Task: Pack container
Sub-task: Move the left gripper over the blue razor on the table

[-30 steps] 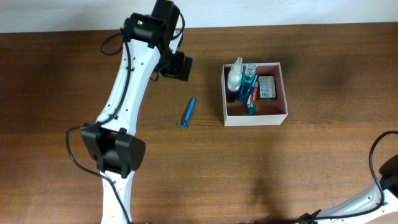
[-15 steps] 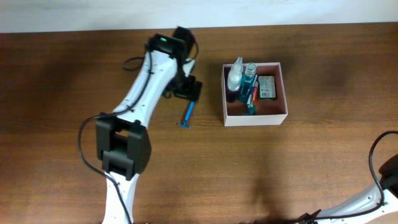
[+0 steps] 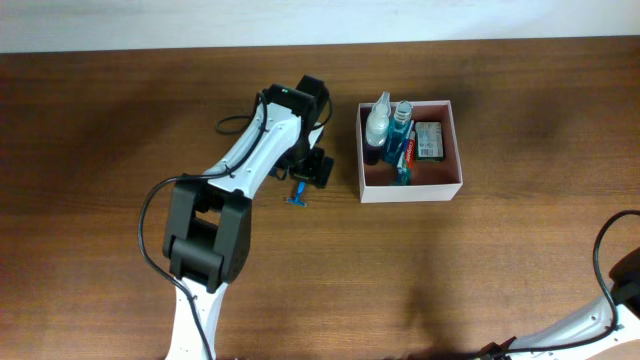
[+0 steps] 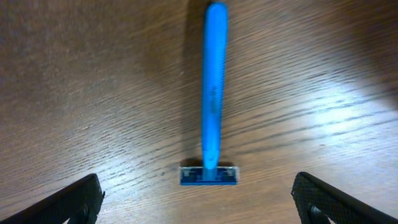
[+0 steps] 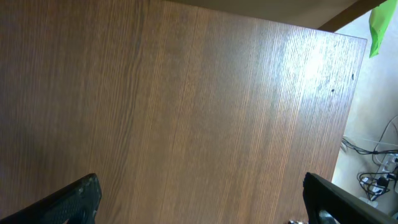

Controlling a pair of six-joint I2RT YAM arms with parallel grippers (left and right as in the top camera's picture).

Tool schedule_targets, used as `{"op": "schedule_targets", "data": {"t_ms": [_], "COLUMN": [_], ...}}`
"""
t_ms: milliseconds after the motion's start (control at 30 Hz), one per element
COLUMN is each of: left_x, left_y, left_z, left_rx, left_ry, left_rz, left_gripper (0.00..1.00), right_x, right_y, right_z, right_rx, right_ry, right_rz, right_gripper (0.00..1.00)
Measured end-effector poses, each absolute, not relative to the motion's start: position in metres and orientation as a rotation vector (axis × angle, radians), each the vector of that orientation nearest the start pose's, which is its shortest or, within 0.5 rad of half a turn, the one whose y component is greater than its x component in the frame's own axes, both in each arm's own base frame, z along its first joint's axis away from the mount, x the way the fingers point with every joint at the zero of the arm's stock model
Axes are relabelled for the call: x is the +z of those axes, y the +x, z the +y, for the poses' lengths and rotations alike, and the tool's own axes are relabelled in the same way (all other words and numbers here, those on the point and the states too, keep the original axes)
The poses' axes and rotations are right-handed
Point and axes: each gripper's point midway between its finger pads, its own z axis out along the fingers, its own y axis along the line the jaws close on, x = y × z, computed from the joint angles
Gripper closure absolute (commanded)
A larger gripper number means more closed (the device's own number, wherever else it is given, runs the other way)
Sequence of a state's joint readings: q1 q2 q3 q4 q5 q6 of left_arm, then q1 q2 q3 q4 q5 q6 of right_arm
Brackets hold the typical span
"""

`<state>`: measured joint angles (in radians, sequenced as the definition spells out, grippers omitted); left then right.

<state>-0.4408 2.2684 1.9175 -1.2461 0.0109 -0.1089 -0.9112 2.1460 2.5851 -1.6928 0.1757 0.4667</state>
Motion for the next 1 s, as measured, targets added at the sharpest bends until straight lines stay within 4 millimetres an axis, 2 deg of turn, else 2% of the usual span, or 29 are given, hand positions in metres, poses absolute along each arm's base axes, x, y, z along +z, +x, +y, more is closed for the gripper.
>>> {"op": "schedule_targets", "data": {"t_ms": [133, 367, 600, 867, 1000], "left_x": [0.036, 0.034, 0.031, 0.003, 0.001], "left_y": [0.392, 0.409, 0.41, 0.404, 0.406], "left_z": [-0.182, -0.189, -0.19, -0.188, -0.188], "left_rx": [-0.005, -0.037, -0.042, -0.021, -0.017], "left_ry": [0.507, 0.54, 0.582, 0.604, 0.602], "left_rz": [3.13, 3.052, 3.043, 3.105, 3.099], "left_gripper": [0.01, 0.05, 0.05, 0.05, 0.05], "right_x": [0.262, 0.262, 0.262, 0.262, 0.262], "right_y": [0.243, 0.243, 0.243, 0.243, 0.243], "right_z": [-0.363, -0.363, -0.363, -0.363, -0.363], "right_rx": [-0.346, -0.346, -0.346, -0.346, -0.346], "right_ry": [1.843, 1.842, 1.842, 1.841, 1.84], "right_rz": [2.176, 2.176, 2.176, 2.178, 2.179], "right_gripper": [0.01, 0.01, 0.01, 0.01, 0.01]}}
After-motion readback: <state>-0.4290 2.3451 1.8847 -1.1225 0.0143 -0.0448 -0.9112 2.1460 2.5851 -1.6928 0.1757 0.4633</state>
